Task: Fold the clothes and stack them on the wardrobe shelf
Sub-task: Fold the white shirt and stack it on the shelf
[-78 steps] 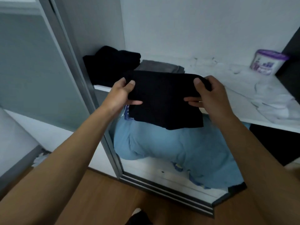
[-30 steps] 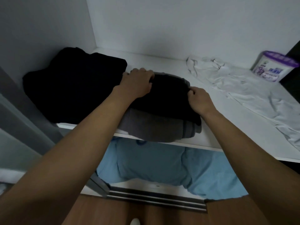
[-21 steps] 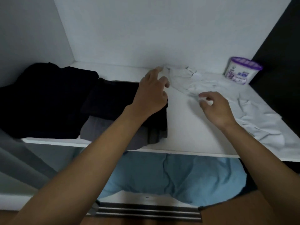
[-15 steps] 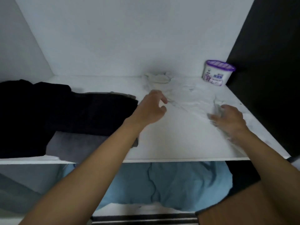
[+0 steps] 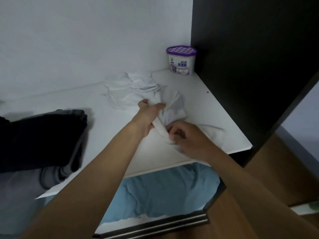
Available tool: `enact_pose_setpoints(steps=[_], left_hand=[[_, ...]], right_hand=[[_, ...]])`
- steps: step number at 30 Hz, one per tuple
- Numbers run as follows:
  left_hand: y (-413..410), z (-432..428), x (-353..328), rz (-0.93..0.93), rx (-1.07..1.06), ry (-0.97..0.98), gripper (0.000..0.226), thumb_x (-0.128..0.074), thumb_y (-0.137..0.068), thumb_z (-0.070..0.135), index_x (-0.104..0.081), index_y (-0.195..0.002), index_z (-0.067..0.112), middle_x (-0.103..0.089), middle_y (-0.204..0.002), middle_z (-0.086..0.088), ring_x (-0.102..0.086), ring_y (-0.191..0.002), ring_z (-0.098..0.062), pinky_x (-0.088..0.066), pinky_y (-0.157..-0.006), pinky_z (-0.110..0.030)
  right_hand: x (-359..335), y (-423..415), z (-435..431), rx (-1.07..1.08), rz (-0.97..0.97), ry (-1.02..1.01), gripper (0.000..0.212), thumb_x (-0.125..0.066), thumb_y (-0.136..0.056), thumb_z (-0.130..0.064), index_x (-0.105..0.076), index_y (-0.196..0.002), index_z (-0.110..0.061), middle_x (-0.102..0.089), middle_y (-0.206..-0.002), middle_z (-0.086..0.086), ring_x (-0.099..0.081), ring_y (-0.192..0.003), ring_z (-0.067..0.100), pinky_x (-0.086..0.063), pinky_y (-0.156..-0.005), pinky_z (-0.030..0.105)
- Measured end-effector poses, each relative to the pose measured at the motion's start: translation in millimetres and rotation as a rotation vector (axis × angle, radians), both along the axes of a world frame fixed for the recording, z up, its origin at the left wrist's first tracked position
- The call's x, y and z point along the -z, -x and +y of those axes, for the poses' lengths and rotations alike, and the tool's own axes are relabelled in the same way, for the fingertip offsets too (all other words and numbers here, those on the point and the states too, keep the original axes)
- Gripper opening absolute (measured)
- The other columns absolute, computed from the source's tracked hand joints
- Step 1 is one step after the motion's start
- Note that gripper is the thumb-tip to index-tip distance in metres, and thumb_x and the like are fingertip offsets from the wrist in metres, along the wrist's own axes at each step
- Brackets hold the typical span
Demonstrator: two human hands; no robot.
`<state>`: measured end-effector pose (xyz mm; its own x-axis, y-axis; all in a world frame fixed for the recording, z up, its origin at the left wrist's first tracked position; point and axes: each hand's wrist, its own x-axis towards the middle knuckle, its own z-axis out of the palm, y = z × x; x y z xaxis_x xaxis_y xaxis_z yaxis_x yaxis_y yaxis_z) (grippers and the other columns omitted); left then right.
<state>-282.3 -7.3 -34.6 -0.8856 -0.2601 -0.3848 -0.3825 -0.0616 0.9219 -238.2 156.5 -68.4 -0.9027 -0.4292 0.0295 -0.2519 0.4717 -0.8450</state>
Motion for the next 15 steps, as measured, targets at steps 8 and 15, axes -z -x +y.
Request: enact_pose_setpoints(steps=[8, 15], left_hand=[[-55, -2, 13, 0.13, -0.068, -0.019, 0.045, -0.043, -0.093, -0.01, -0.059, -0.13, 0.012, -0.062, -0.126, -0.014, -0.064, -0.112, -0.025, -0.053, -0.101, -0.038], [-160, -32, 10, 0.267, 0.069, -0.016, 0.068, -0.038, -0.079, -0.022, -0.076, -0.108, 0.027, -0.07, -0.122, 0.002, -0.068, -0.11, -0.015, -0.055, -0.094, -0.028]], right_hand=[[-9, -54, 35, 0.03, -0.088, 0.198, 0.018, -0.067, -0.09, -0.016, -0.075, -0.074, -0.02, -0.074, -0.077, -0.002, -0.064, -0.071, 0.006, -0.047, -0.068, 0.017], [-9, -81, 20, 0.454, -0.255, 0.458, 0.024, -0.066, -0.093, -0.035, -0.074, -0.094, -0.012, -0.075, -0.095, 0.008, -0.067, -0.087, 0.017, -0.056, -0.087, 0.034]])
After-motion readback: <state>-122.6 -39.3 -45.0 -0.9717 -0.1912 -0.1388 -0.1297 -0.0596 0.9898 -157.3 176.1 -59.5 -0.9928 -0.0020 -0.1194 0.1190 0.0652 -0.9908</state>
